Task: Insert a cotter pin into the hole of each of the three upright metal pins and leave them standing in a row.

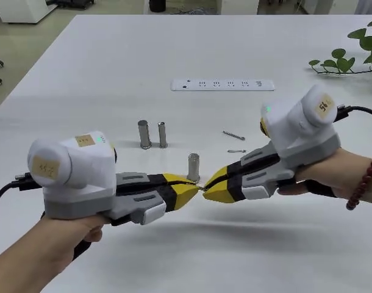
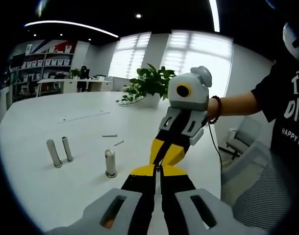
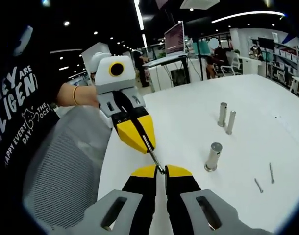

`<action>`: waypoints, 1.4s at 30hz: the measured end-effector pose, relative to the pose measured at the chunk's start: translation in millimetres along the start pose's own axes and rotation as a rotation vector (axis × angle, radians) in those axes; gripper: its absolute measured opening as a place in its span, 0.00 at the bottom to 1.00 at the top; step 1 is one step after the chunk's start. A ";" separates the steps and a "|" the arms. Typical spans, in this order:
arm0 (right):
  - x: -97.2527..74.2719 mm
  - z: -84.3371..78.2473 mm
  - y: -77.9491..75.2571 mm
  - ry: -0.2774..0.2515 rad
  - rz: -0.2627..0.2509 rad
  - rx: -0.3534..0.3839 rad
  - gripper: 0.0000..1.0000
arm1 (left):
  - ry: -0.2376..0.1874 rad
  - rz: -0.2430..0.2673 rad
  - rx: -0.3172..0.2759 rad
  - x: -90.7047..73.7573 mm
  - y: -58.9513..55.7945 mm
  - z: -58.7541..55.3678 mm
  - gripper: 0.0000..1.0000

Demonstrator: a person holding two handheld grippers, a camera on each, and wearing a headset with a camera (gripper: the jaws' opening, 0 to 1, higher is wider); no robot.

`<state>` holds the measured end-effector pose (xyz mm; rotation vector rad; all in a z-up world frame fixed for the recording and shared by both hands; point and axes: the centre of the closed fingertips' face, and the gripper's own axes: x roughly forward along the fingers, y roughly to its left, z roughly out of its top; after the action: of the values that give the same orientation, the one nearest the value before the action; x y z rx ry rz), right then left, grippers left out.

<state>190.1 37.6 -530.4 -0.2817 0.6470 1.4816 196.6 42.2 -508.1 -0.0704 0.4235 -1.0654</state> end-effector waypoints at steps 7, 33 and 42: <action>0.6 -1.3 2.4 0.031 0.007 -0.058 0.00 | 0.023 -0.004 0.005 -2.3 -1.0 -7.4 0.00; -8.5 -12.2 -18.0 0.202 -0.071 -0.279 0.00 | 0.036 0.126 0.053 4.7 20.0 -12.1 0.17; -22.4 -15.1 -36.4 0.230 -0.118 -0.274 0.00 | 0.010 0.215 0.085 7.0 34.0 -11.3 0.26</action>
<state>223.0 7.3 -537.7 -0.6988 0.5977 1.4348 223.7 54.6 -529.4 0.0548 0.3849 -0.8704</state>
